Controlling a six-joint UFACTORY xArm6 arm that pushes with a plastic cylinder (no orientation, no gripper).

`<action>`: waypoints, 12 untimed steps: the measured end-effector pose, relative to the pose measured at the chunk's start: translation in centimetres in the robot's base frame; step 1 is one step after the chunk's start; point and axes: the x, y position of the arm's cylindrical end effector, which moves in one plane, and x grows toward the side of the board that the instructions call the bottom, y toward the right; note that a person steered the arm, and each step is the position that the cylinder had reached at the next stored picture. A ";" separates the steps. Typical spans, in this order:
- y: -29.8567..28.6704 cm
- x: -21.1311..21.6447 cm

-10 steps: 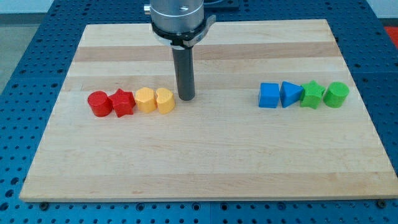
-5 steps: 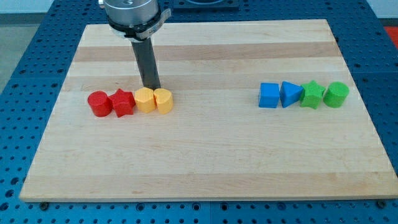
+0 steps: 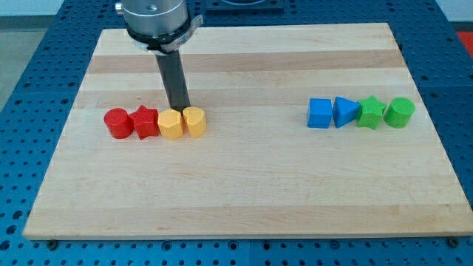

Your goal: Place the yellow hexagon into the red star

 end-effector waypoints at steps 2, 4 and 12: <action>3.6 -1.7; 7.1 2.1; 0.4 7.3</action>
